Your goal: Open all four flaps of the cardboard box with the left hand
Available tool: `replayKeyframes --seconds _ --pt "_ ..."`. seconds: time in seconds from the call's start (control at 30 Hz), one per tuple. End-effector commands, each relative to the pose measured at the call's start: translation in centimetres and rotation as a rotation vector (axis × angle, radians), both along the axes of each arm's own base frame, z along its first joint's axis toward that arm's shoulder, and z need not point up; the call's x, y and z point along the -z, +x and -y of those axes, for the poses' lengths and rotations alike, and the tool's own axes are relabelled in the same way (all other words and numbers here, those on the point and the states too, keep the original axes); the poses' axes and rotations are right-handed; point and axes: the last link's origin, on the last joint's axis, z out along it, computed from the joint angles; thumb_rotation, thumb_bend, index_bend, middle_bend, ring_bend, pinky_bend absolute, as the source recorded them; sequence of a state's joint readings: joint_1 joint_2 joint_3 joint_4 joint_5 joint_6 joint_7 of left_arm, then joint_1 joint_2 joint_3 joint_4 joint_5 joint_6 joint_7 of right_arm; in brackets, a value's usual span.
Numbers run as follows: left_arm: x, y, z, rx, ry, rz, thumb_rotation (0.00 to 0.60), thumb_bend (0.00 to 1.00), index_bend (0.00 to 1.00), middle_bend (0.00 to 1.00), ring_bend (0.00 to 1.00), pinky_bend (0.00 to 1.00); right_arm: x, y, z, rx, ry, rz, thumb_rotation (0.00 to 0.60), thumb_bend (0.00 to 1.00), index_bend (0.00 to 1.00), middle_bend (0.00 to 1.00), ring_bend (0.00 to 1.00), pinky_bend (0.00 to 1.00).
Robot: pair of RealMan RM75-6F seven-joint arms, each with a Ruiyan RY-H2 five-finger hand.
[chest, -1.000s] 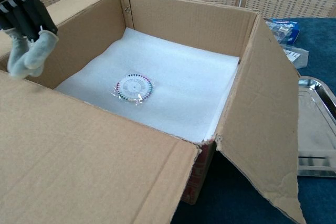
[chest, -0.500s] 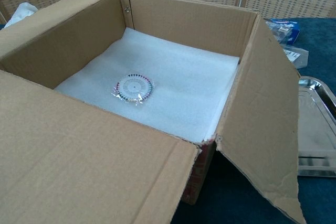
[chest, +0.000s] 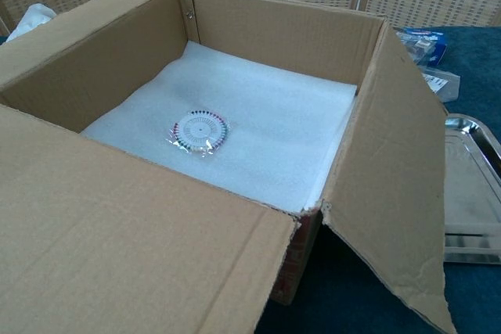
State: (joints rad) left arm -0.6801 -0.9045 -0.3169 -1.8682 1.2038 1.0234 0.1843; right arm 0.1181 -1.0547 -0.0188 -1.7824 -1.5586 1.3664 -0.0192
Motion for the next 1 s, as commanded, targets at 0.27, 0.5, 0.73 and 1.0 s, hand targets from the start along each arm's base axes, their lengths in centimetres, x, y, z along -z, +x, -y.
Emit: replayKeyframes --seconds 0.27,0.5,0.73,1.0 --pt "-3.6 -8.1 3.7 -0.027 0.103 0.000 0.390 0.00 0.00 0.00 0.00 0.00 -0.4 -0.3 0.4 -0.010 -0.058 -0.028 0.600 0.00 0.00 0.00 0.00 0.21" --pt "-4.7 -14.0 7.3 -0.114 0.139 0.021 0.390 0.00 0.00 0.00 0.00 0.00 -0.6 -0.5 0.7 -0.007 -0.081 -0.028 0.600 0.00 0.00 0.00 0.00 0.21" --pt "-4.2 -18.5 11.1 -0.189 0.156 0.035 0.393 0.00 0.00 0.00 0.00 0.00 -0.8 -0.6 0.8 -0.013 -0.101 -0.047 0.600 0.00 0.00 0.00 0.00 0.21" --pt "-1.1 -21.2 15.7 -0.246 0.187 0.102 0.432 0.00 0.00 0.00 0.00 0.00 -1.7 -0.7 0.8 -0.024 -0.184 -0.105 0.600 0.00 0.00 0.00 0.00 0.11"
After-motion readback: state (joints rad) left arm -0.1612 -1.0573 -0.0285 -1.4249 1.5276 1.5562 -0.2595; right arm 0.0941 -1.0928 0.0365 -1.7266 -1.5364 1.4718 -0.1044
